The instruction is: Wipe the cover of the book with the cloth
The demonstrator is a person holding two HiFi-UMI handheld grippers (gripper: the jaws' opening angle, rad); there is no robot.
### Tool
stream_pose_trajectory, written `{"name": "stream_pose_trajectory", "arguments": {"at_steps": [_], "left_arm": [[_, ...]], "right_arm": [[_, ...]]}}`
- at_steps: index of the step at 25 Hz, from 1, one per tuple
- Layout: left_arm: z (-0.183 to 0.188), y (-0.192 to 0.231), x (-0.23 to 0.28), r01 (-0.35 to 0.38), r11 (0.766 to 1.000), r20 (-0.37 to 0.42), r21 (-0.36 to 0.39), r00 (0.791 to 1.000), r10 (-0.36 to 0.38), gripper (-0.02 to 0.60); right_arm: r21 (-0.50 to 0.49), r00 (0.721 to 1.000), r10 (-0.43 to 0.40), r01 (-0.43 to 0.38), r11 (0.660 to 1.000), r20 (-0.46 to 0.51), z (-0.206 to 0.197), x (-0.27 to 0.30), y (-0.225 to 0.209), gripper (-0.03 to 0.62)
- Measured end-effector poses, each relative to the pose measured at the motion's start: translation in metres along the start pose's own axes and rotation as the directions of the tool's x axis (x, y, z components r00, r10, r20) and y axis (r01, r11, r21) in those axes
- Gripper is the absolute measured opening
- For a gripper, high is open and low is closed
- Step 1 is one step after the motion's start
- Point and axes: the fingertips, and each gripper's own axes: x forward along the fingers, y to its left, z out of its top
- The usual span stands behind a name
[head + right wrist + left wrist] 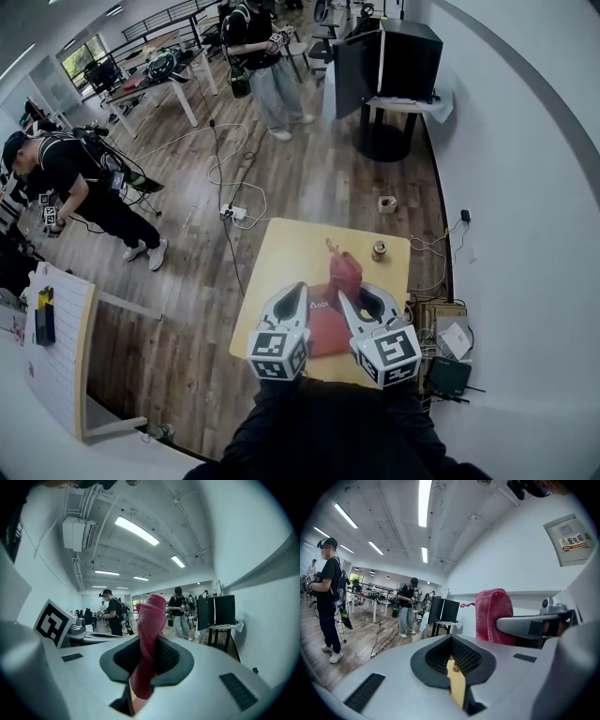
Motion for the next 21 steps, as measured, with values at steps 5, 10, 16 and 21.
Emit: {"name": "stream_pose_trajectory", "arguments": {"at_steps": [5, 10, 16, 21], "left_arm": [[0.002, -0.004, -0.002, 0.003, 1.0, 0.005, 0.008, 1.0, -0.003, 0.034], [-0.001, -0.006, -0.006, 0.003, 1.0, 0.0, 0.019, 1.0, -0.003, 0.034], [-0.007, -0.008, -0.007, -0.007, 1.0, -0.009, 0.023, 1.0, 0.007, 0.034], [-0.008, -0.014, -0.003, -0.011, 1.0, -0.005, 0.029, 1.0, 0.011, 0.034]], "right_arm": [[-0.003, 1.0, -0.002, 0.002, 1.0, 0.006, 0.001, -0.005, 0.001, 0.078], [0.001, 1.0, -0.005, 0.005, 1.0, 0.019, -0.001, -0.009, 0.002, 0.078], [0.002, 1.0, -0.015, 0.015, 1.0, 0.026, -0.005, -0.015, -0.002, 0.077], [0.005, 0.999, -0.024, 0.024, 1.0, 0.032, -0.008, -0.021, -0.01, 0.078]]}}
